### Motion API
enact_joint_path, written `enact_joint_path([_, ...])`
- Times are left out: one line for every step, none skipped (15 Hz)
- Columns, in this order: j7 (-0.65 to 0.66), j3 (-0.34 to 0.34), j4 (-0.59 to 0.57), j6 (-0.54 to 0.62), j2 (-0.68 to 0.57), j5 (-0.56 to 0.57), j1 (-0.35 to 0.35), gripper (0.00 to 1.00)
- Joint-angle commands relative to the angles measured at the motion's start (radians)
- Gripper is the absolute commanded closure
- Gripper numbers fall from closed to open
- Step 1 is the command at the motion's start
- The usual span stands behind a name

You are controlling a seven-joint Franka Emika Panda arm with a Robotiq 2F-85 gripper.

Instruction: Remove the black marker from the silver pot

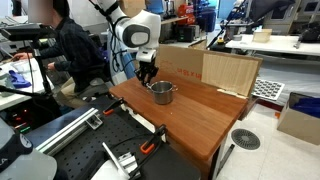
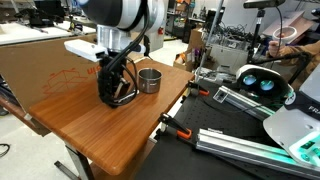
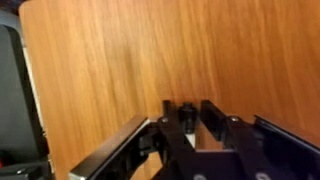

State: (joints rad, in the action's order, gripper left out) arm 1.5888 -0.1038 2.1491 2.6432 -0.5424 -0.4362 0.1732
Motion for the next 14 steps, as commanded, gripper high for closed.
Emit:
enact_joint_path([0.015, 0.024, -0.032, -0.009, -0.022, -0.009, 0.026, 0.31])
enact_joint_path([0.016, 0.025, -0.032, -0.009, -0.021, -0.008, 0.027, 0.22])
enact_joint_path([0.017, 0.026, -0.034, -0.009, -0.020, -0.008, 0.028, 0.16])
enact_joint_path([0.013, 0.023, -0.035, -0.009, -0.018, -0.013, 0.024, 0.09])
enact_joint_path([0.008, 0.019, -0.038, -0.011, -0.017, -0.019, 0.020, 0.01])
enact_joint_path([0.009, 0.020, -0.041, -0.013, -0.016, -0.019, 0.020, 0.00])
enact_joint_path([0.011, 0.021, -0.043, -0.012, -0.014, -0.018, 0.021, 0.00])
enact_joint_path([0.013, 0.021, -0.044, -0.011, -0.011, -0.018, 0.022, 0.00])
enact_joint_path([0.014, 0.021, -0.046, -0.011, -0.008, -0.017, 0.022, 0.00])
enact_joint_path([0.012, 0.020, -0.047, -0.009, -0.004, -0.018, 0.021, 0.00])
enact_joint_path([0.010, 0.020, -0.048, -0.008, -0.001, -0.018, 0.021, 0.00])
enact_joint_path([0.011, 0.021, -0.048, -0.005, 0.004, -0.017, 0.022, 0.00])
enact_joint_path([0.014, 0.023, -0.050, -0.004, 0.008, -0.015, 0.024, 0.00])
enact_joint_path([0.018, 0.024, -0.051, -0.003, 0.015, -0.015, 0.025, 0.00])
